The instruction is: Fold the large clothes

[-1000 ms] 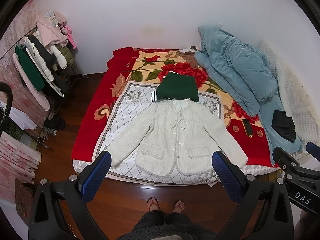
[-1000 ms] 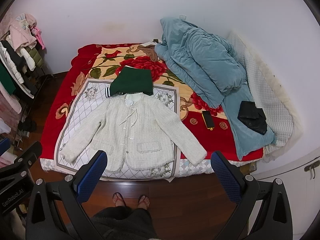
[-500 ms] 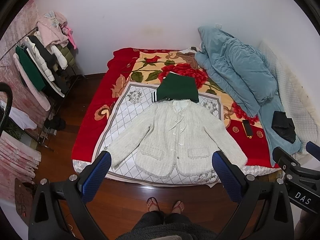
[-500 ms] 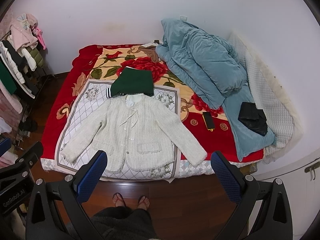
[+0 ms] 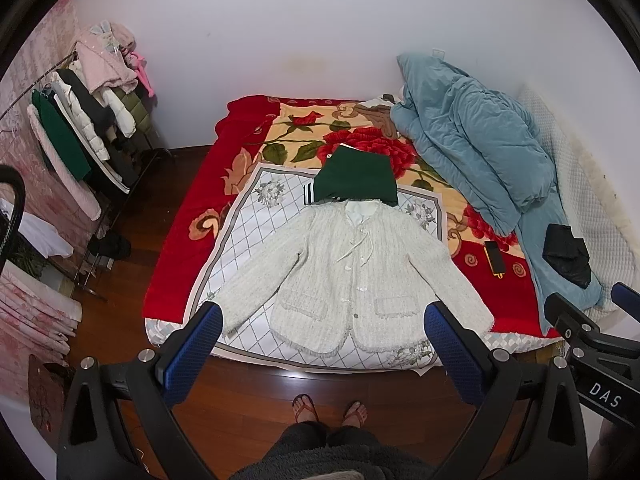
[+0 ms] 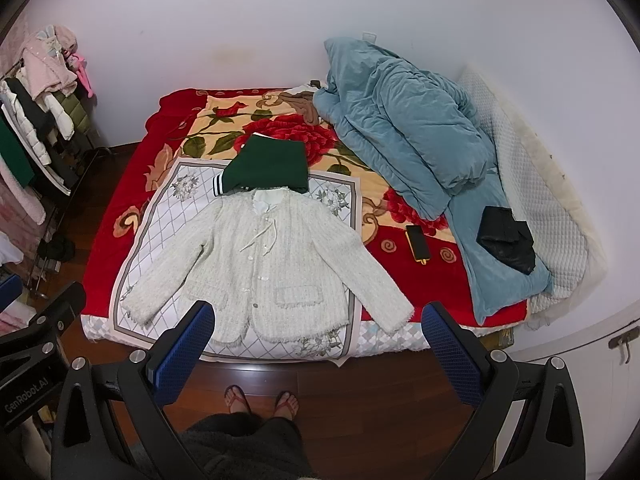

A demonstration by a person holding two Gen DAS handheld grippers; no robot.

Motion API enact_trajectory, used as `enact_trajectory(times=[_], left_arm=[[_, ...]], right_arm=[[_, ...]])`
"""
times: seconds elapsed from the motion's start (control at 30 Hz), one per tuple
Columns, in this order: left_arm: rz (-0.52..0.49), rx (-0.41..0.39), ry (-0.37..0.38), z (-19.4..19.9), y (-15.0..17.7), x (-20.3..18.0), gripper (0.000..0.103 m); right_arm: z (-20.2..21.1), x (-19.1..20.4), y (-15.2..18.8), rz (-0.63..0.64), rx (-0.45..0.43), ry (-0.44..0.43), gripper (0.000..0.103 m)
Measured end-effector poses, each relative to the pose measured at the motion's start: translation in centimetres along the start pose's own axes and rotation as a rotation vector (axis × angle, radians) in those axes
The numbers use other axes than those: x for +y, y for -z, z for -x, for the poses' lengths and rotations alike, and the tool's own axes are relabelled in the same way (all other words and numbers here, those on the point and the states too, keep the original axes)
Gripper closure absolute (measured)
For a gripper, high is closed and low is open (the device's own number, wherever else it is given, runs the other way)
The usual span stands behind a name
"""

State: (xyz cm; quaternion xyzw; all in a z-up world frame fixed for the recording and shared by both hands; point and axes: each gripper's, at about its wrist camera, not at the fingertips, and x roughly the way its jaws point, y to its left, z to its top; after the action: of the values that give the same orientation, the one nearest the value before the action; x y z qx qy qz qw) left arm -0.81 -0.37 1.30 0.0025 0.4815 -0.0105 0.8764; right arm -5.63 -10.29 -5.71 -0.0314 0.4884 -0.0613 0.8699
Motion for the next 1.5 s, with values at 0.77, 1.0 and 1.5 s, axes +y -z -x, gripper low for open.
enact_trajectory(times=[0.77, 1.0, 1.5], left_arm=[[0.0, -0.002, 0.003, 0.0, 0.1, 0.1, 0.0], [0.003, -0.004, 0.006, 0.2, 0.1, 0.2, 0.0], [-0.009, -0.002, 0.018, -1.0, -2.2, 0.3, 0.0]], right_arm=[[0.4, 0.9, -0.5, 0.006, 0.0, 0.0, 0.0], [0.4, 0.7, -0.4, 0.006, -0.001, 0.0, 0.0], [0.1, 1.7, -0.6, -0.017, 0.021, 0.001, 0.0]])
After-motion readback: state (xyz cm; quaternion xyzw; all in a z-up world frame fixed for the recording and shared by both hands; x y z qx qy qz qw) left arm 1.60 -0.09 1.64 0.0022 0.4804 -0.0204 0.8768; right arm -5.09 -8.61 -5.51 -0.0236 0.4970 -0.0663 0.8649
